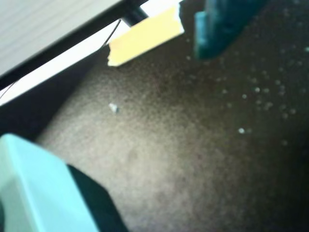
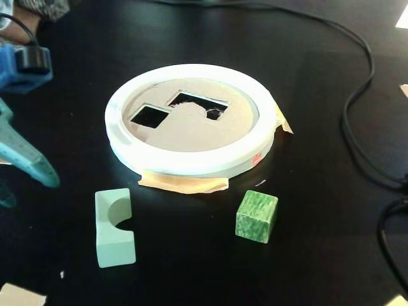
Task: Pick up the U shape block and drop it in corresponding U shaped hole
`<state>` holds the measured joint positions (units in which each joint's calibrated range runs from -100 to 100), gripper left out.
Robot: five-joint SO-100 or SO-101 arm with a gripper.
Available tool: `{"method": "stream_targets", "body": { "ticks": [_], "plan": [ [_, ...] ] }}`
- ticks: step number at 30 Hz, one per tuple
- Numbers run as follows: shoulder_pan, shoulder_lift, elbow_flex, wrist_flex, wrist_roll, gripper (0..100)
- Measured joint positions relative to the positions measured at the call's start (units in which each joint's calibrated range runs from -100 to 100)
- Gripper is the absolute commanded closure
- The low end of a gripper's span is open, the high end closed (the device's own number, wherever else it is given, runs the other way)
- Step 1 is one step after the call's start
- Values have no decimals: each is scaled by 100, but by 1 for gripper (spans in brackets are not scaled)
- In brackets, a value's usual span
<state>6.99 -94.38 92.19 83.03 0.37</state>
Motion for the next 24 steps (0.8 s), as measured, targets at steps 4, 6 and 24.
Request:
{"method": "stream_targets", "body": {
  "ticks": [4, 6, 24],
  "plan": [
    [0, 0, -68, 0, -5, 17],
    [0, 18, -137, -136, -10, 17],
    [0, 410, -1650, -2076, -10, 19]
  ]
}}
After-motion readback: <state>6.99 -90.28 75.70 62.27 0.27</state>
